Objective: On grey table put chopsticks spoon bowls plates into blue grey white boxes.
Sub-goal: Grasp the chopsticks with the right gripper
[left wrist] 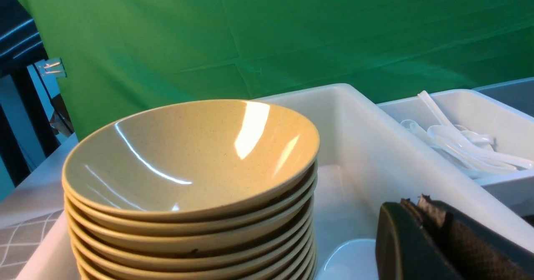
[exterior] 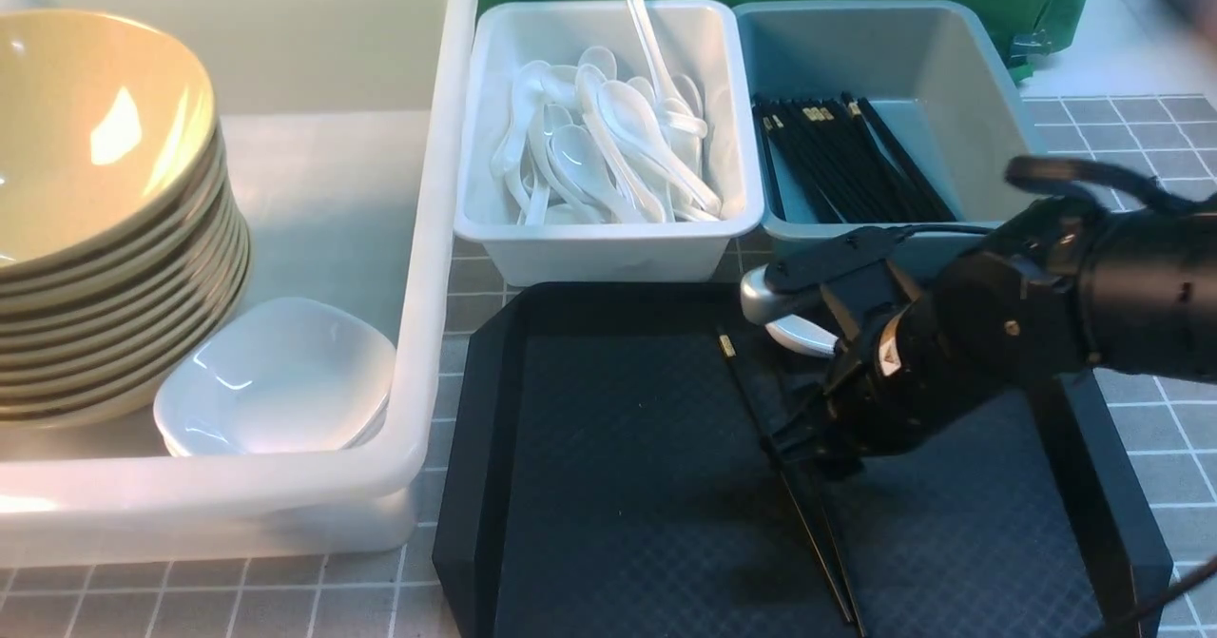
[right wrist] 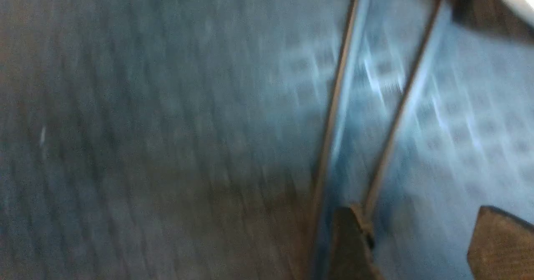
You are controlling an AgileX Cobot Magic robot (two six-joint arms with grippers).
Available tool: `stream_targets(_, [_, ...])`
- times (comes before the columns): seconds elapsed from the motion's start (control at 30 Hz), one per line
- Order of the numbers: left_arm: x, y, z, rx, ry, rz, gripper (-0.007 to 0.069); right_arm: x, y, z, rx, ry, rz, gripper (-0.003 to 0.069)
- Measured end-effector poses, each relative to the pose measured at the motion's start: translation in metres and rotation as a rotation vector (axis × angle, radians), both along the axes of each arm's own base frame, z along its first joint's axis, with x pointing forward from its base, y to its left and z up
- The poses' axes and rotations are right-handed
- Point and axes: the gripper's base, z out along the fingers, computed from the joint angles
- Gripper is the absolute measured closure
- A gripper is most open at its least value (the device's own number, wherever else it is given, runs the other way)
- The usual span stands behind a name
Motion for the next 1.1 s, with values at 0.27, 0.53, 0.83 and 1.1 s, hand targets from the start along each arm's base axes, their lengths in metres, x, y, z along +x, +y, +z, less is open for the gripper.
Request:
stream_targets(0.27, [0.000, 0.001, 0.001, -0.001, -0.015, 0.007, 0.0633, 0.008, 0.010, -0.017, 0.072, 0.045, -0.064, 0.0172])
stream_targets(0.53, [0.000, 0.001, 0.001, -0.001, -0.016, 0.007, 0.0633, 0.009, 0.027, -0.023, 0.072, 0.020, 0.060, 0.0132])
stream_targets(0.83, [0.000, 0.001, 0.001, -0.001, -0.015, 0.007, 0.0633, 0.008, 0.043, -0.031, -0.021, -0.035, 0.322, 0.0527])
stream_targets(1.1, [0.000, 0.001, 0.001, 0.009, -0.015, 0.011, 0.0633, -0.010, 0.046, -0.006, -0.035, 0.012, 0.379, 0.0547])
